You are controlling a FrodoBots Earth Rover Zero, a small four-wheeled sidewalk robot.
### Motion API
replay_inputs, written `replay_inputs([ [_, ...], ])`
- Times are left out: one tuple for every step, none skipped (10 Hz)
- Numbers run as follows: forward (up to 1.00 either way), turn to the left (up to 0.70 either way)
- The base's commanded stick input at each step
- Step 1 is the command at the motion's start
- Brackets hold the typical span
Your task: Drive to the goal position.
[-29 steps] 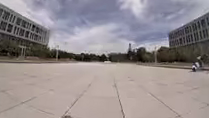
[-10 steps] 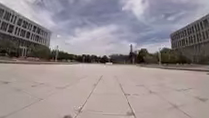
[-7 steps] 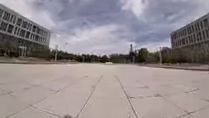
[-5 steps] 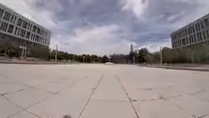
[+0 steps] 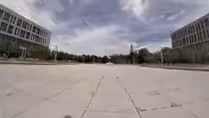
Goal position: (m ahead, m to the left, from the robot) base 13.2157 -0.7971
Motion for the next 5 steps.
replay_inputs([
  [0.7, 0.01],
  [0.7, 0.01],
  [0.7, 0.0],
  [0.7, 0.0],
  [0.7, 0.0],
])
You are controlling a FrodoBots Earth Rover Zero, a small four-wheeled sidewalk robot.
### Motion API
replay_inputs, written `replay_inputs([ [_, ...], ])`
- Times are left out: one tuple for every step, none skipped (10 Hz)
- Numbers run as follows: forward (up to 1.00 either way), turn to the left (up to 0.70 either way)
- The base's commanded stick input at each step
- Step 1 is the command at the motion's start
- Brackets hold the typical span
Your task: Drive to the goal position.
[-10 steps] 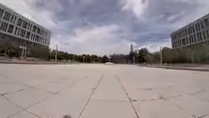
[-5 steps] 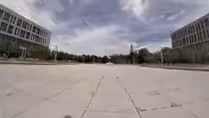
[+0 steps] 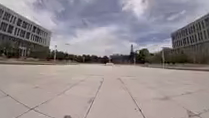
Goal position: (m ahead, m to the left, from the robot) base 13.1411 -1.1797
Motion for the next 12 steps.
replay_inputs([
  [0.7, 0.0],
  [0.7, 0.02],
  [0.7, 0.02],
  [0.7, 0.02],
  [0.7, 0.0],
  [0.7, 0.01],
  [0.7, 0.01],
  [0.7, 0.0],
  [0.7, 0.0],
  [0.7, 0.01],
  [0.7, 0.02],
  [0.7, 0.02],
])
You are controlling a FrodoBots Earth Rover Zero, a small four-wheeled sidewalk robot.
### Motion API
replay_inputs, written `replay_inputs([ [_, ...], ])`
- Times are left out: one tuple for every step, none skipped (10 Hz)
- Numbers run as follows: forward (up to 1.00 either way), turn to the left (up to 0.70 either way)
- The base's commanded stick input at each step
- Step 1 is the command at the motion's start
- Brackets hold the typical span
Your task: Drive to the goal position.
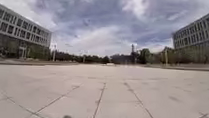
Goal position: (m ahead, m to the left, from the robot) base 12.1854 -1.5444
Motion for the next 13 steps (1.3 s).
replay_inputs([
  [0.7, 0.01],
  [0.7, 0.0],
  [0.7, 0.02],
  [0.7, 0.01],
  [0.7, 0.02],
  [0.7, 0.01],
  [0.7, 0.0],
  [0.7, 0.01],
  [0.7, 0.01],
  [0.7, 0.0],
  [0.7, 0.02],
  [0.7, 0.02],
  [0.7, 0.02],
])
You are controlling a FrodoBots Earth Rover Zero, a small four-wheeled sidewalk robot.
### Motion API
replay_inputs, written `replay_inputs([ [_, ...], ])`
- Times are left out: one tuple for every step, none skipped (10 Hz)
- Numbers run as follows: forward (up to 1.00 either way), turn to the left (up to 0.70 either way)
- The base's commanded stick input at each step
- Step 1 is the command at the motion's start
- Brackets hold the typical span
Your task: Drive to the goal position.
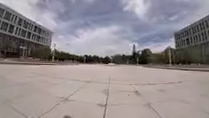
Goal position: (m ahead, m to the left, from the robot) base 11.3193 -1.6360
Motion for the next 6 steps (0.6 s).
replay_inputs([
  [0.7, 0.02],
  [0.7, 0.02],
  [0.7, 0.02],
  [0.7, 0.0],
  [0.7, 0.01],
  [0.7, 0.01],
])
